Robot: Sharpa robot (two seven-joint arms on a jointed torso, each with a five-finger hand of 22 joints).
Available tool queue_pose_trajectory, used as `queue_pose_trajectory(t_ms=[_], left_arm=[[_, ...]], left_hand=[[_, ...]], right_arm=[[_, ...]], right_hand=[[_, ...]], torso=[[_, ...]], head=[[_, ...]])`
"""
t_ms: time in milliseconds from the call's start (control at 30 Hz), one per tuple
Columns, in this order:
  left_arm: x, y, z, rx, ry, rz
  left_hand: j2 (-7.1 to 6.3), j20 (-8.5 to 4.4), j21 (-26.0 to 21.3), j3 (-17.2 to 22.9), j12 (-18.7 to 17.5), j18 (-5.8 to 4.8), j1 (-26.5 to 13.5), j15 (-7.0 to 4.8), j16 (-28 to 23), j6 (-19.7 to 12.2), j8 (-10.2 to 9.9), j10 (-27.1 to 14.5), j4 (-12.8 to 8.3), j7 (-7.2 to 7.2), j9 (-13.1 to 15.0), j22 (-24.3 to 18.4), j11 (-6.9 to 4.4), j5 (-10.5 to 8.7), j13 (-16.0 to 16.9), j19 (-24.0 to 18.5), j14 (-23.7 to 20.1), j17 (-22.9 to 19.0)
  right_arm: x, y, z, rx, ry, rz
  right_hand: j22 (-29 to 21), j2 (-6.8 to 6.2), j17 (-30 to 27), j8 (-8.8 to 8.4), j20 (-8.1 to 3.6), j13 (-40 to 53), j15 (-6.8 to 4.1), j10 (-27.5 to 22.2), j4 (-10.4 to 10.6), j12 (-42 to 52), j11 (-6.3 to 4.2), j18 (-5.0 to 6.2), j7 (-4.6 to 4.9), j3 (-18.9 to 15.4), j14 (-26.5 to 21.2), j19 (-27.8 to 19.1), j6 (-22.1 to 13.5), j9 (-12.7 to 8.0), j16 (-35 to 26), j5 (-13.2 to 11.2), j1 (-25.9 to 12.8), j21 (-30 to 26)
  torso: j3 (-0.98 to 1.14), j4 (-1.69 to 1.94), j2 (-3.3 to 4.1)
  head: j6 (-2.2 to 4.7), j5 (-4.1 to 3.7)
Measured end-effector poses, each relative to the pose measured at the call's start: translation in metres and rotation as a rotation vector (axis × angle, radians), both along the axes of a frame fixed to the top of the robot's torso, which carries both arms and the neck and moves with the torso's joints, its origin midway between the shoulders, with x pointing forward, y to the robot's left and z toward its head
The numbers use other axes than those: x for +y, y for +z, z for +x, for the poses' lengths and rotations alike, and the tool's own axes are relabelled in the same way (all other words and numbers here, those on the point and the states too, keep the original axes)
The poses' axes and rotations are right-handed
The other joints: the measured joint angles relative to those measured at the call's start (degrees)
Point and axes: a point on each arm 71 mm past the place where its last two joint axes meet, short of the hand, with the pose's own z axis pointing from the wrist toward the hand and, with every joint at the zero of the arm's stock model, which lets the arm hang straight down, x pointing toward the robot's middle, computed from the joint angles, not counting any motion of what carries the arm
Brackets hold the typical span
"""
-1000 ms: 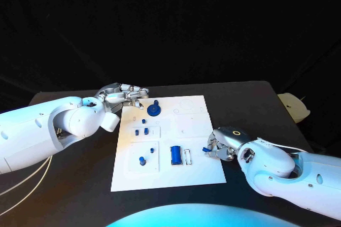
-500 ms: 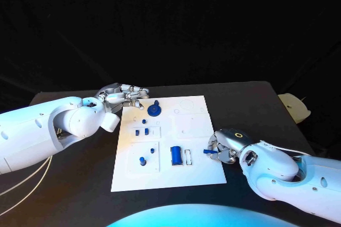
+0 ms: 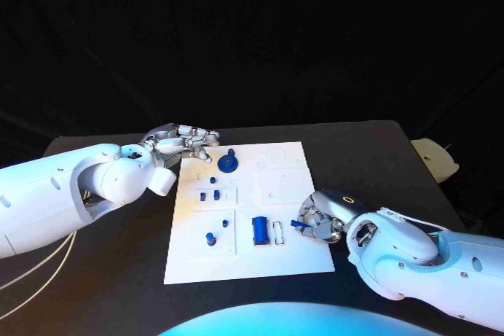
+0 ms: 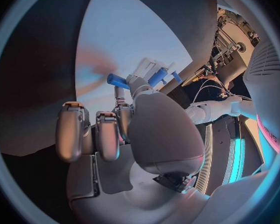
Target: Assemble the parts on the task board
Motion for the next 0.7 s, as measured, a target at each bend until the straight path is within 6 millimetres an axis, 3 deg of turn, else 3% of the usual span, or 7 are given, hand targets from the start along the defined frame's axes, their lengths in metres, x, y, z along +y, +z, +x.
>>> queue_pose_trajectory(t_ms=[200,267,367,400,500,700], left_arm=[[0.000,0.000,0.000,0.000,0.000,0.000],[0.000,0.000,0.000,0.000,-0.001,0.000],[-0.001,0.000,0.000,0.000,-0.002,-0.001],[-0.001,0.000,0.000,0.000,-0.003,-0.001],[-0.001,0.000,0.000,0.000,-0.007,-0.003],[-0.002,0.000,0.000,0.000,-0.014,-0.007]], left_hand=[[0.00,0.00,0.0,0.0,0.0,0.00,0.0,0.00,0.0,0.0,0.0,0.0,0.0,0.00,0.0,0.0,0.00,0.00,0.1,0.0,0.0,0.0],[0.00,0.00,0.0,0.0,0.0,0.01,0.0,0.00,0.0,0.0,0.0,0.0,0.0,0.00,0.0,0.0,0.00,0.00,0.0,0.0,0.0,0.0],[0.00,0.00,0.0,0.0,0.0,0.01,0.0,0.00,0.0,0.0,0.0,0.0,0.0,0.00,0.0,0.0,0.00,0.00,0.0,0.0,0.0,0.0],[0.00,0.00,0.0,0.0,0.0,0.01,0.0,0.00,0.0,0.0,0.0,-0.1,0.0,0.00,0.0,0.0,-0.12,0.00,0.0,0.0,0.0,0.0],[0.00,0.00,0.0,0.0,0.0,0.00,0.0,0.00,0.0,0.0,0.0,-0.3,0.0,0.00,0.0,-0.1,-0.15,0.00,0.0,0.0,0.0,0.0],[0.00,0.00,-0.1,0.0,0.0,0.00,0.0,0.00,0.0,0.0,0.0,-0.4,0.0,0.02,0.0,-0.1,-0.01,0.00,0.0,0.0,0.0,0.0]], right_arm=[[0.011,-0.002,0.001,0.026,-0.004,0.036],[0.015,-0.003,0.001,0.036,-0.005,0.048],[0.019,-0.004,0.002,0.050,-0.007,0.061],[0.021,-0.005,0.002,0.054,-0.008,0.064],[0.025,-0.006,0.003,0.067,-0.009,0.074],[0.030,-0.009,0.004,0.088,-0.009,0.082]], right_hand=[[0.0,-1.42,0.0,0.23,0.00,-4.6,0.00,0.1,-0.1,0.5,-0.09,0.00,0.03,2.2,0.0,0.0,0.0,0.0,0.0,0.0,-1.7,0.5],[0.0,-1.43,0.0,0.68,0.00,-6.1,0.00,0.7,0.0,1.0,-0.06,0.00,0.03,3.1,0.0,0.0,0.0,0.0,0.3,-0.2,-3.4,1.1],[0.0,-1.37,0.0,1.32,0.00,-6.4,0.00,0.9,0.7,1.2,-0.30,0.00,0.05,3.6,0.0,0.0,0.0,0.0,0.3,-2.3,-5.5,1.3],[0.0,-1.27,0.0,1.36,0.00,-6.3,0.00,1.1,1.7,1.2,-0.41,0.00,0.24,3.2,0.0,0.0,0.2,1.2,0.3,-3.1,-6.8,1.3],[0.0,-1.23,0.0,1.78,0.00,-6.1,0.00,1.4,3.1,1.5,-0.40,0.00,0.06,2.2,0.0,0.0,0.6,2.2,0.3,-3.2,-8.9,1.3],[0.0,-1.35,0.0,1.96,0.00,-6.1,0.00,1.4,3.8,1.5,-0.40,0.00,-0.62,1.8,0.0,0.0,1.3,2.3,0.3,-3.2,-9.7,1.3]], torso=[[0.02,-0.01,0.01],[0.01,-0.03,0.02],[0.02,-0.02,0.02],[0.02,-0.01,0.02],[0.03,-0.01,0.02],[0.04,-0.04,0.04]], head=[[-0.07,0.15],[-0.10,0.19],[-0.11,0.23],[-0.08,0.23],[-0.03,0.23],[-0.05,0.29]])
